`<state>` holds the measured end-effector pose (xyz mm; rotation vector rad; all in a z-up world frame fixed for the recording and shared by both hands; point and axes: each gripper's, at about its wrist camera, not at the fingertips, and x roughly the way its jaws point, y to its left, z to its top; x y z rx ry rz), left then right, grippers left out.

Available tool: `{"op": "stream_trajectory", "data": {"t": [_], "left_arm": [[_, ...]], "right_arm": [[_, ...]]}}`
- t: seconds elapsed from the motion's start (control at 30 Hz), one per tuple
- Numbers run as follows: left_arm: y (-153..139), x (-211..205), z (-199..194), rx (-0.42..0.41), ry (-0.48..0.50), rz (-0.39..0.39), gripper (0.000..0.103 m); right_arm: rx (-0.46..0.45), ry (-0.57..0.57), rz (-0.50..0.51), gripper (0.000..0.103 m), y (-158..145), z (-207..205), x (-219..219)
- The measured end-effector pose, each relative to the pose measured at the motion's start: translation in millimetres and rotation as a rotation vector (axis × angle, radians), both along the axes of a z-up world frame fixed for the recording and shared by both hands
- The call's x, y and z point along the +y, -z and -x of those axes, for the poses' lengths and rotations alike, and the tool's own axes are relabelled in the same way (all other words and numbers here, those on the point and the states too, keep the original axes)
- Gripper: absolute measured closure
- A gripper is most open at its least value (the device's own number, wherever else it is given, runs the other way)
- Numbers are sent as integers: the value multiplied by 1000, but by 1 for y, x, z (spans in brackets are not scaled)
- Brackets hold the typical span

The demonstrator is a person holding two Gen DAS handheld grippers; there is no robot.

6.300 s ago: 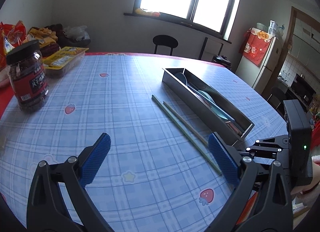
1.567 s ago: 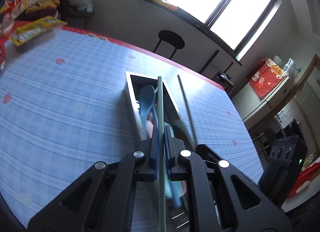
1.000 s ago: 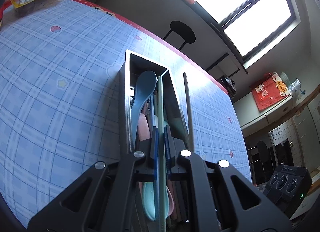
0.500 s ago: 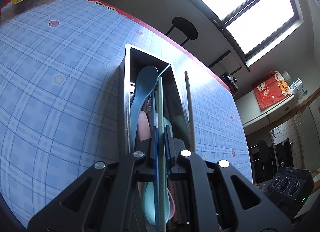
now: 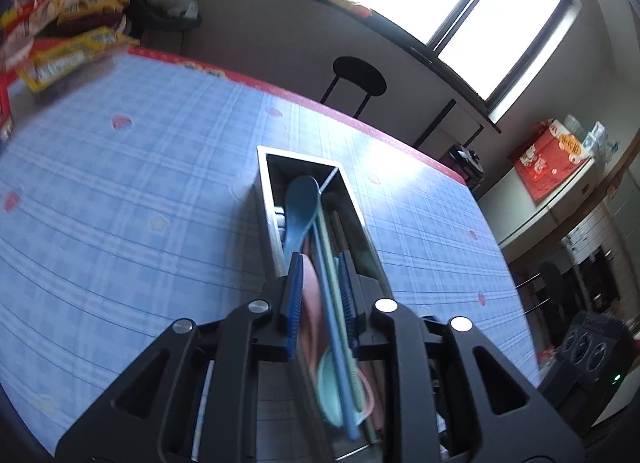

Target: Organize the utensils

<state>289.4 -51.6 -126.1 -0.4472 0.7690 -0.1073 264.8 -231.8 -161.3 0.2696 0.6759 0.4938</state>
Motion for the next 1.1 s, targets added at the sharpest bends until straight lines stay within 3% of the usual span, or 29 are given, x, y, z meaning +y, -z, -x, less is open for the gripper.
{"op": "stream_trajectory", "data": {"t": [0.07, 0.13, 0.27, 0.4, 0.43, 0.5, 0.73, 0.87, 1.1], "left_arm": [[-9, 6, 9, -26, -7, -65, 70], [-18, 12, 19, -50, -19, -113, 58], [-32, 28, 42, -90, -35, -188, 48], [-48, 40, 69, -141, -48, -289, 38], [-54, 44, 78, -159, -51, -310, 22], [-67, 52, 97, -210, -53, -332, 10], [-114, 59, 149, -318, -59, -498, 6], [-130, 60, 172, -368, -74, -541, 6], [-141, 55, 204, -421, -79, -589, 6]], "right_arm": [[-39, 10, 35, 31, -6, 6, 4], [-70, 15, 63, 22, -11, 11, 7], [-136, 39, 128, 8, -18, 22, 12], [-176, 55, 182, 6, -29, 29, 15], [-189, 62, 189, 6, -33, 31, 15], [-223, 83, 204, 6, -44, 38, 16], [-335, 130, 285, 6, -97, 71, 24], [-402, 139, 320, 6, -124, 95, 26], [-419, 130, 351, 6, -149, 129, 30]]}}
